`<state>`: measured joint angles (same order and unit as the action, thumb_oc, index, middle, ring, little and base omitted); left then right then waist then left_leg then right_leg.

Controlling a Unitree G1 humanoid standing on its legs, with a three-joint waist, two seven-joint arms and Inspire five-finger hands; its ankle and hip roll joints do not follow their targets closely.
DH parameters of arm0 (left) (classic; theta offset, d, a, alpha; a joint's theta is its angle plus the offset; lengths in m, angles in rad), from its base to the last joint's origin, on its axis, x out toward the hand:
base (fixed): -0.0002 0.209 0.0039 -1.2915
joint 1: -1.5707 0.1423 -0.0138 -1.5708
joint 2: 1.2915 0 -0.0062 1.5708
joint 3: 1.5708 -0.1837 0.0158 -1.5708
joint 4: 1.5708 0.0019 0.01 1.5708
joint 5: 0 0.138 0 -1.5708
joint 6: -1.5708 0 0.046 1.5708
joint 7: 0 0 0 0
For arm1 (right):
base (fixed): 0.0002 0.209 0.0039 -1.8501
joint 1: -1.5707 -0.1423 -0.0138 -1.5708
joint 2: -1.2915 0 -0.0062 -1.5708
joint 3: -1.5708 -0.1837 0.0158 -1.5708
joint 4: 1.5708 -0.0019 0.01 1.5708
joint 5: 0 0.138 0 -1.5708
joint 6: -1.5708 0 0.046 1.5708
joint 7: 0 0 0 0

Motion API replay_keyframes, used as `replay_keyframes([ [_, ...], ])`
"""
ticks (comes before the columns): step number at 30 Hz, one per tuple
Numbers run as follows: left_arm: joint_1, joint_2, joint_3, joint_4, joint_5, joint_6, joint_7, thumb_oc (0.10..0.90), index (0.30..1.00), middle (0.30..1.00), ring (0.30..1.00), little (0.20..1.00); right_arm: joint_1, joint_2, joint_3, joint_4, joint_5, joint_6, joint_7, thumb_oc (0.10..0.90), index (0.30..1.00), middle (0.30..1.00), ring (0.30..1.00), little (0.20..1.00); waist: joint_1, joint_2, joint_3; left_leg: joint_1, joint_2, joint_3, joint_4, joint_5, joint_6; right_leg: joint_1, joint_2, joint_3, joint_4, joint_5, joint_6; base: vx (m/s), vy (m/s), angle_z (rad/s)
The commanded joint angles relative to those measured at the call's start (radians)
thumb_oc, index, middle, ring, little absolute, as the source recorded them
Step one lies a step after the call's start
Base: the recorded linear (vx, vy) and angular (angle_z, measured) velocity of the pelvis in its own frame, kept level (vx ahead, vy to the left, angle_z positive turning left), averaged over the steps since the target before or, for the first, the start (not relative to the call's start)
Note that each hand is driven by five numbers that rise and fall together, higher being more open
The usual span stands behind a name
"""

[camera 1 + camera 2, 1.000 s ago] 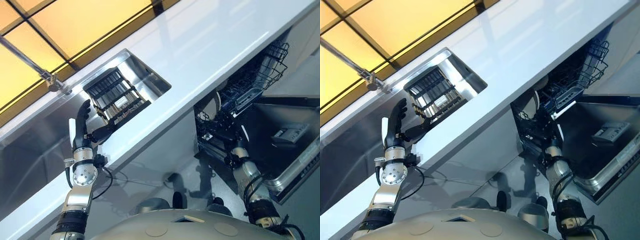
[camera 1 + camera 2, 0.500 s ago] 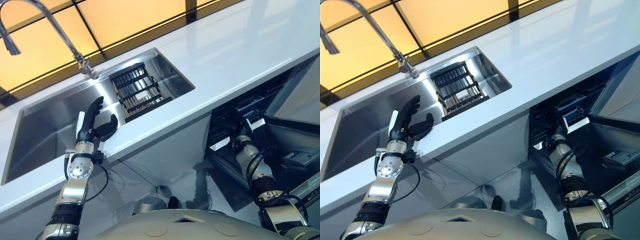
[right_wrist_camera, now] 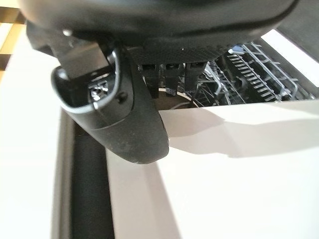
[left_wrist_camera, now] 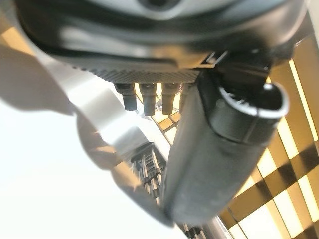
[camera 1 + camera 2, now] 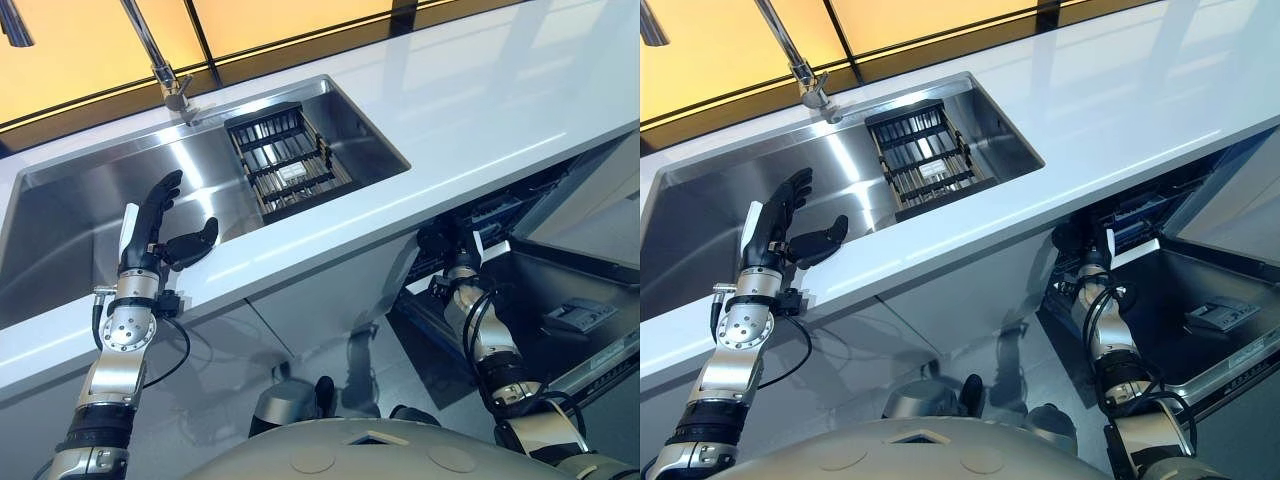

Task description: Pick up plates and place into dishwasher.

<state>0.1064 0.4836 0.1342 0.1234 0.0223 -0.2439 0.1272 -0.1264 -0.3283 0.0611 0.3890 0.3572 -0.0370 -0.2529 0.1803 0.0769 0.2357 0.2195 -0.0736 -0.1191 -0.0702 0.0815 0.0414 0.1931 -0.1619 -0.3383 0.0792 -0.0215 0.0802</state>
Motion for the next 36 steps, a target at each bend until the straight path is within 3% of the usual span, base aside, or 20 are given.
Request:
replay_keyframes([
  [1,0.003,0.057,0.05,-0.063,0.074,-0.077,0.015,0.8,0.9,0.9,0.9,0.9,-0.132,-0.045,-0.099,-0.21,-0.061,-0.104,0.088,0.8,0.9,0.9,0.9,0.9,-0.02,-0.045,-0.117,0.045,-0.067,0.062,-0.001,-0.146,0.06,-0.125,0.002,0.041,0.081,0.079,0.069,-0.06,-0.171,-0.15],
  [6,0.014,0.063,0.112,-0.084,0.113,-0.077,-0.019,0.8,0.9,0.9,0.9,0.9,0.02,-0.103,-0.245,-0.256,-0.061,-0.094,0.184,0.8,0.9,0.9,0.9,0.9,-0.083,-0.073,-0.133,0.05,-0.043,0.106,-0.017,-0.147,0.056,-0.112,0.043,0.083,0.046,0.073,0.064,-0.07,-0.225,-0.23],
  [12,0.009,0.083,0.132,-0.076,0.155,-0.087,-0.018,0.8,0.9,0.9,0.9,0.9,0.133,-0.159,-0.373,-0.236,-0.019,-0.099,0.251,0.8,0.9,0.9,0.9,0.9,-0.146,-0.079,-0.146,0.044,-0.023,0.139,-0.017,-0.145,0.047,-0.094,0.085,0.133,0.014,0.041,0.037,-0.05,-0.184,-0.22],
  [18,-0.025,0.086,0.114,-0.034,0.097,-0.096,-0.015,0.8,0.9,0.9,0.9,0.9,0.177,-0.208,-0.449,-0.167,-0.004,-0.124,0.248,0.8,0.9,0.9,0.9,0.9,-0.197,-0.058,-0.147,0.044,-0.001,0.159,-0.017,-0.139,0.034,-0.081,0.119,0.168,0.022,-0.009,0.009,-0.01,-0.172,-0.23],
  [28,-0.061,0.071,0.103,0.06,-0.11,-0.078,-0.043,0.8,0.9,0.9,0.9,0.9,0.207,-0.313,-0.585,-0.024,-0.022,-0.192,0.038,0.8,0.9,0.9,0.9,0.9,-0.243,0.001,-0.098,0.013,0.018,0.163,0.059,-0.127,0.002,-0.102,0.125,0.182,0.142,-0.095,-0.032,0.06,-0.117,-0.13],
  [32,-0.059,0.052,0.11,0.078,-0.202,-0.131,-0.064,0.8,0.9,0.9,0.9,0.9,0.236,-0.339,-0.658,0.021,0.148,-0.172,0.104,0.8,0.9,0.9,0.9,0.9,-0.262,0.038,-0.059,-0.06,0.018,0.148,0.169,-0.145,-0.018,-0.143,0.111,0.199,0.221,-0.154,-0.066,0.03,-0.015,-0.07],
  [36,-0.063,0.049,0.132,0.063,-0.273,-0.176,-0.117,0.8,0.9,0.9,0.9,0.9,0.243,-0.32,-0.684,0.067,0.385,-0.107,0.271,0.8,0.9,0.9,0.9,0.9,-0.268,0.057,-0.019,-0.123,0.031,0.155,0.247,-0.162,-0.024,-0.2,0.106,0.198,0.286,-0.181,-0.103,-0.02,-0.036,-0.03],
])
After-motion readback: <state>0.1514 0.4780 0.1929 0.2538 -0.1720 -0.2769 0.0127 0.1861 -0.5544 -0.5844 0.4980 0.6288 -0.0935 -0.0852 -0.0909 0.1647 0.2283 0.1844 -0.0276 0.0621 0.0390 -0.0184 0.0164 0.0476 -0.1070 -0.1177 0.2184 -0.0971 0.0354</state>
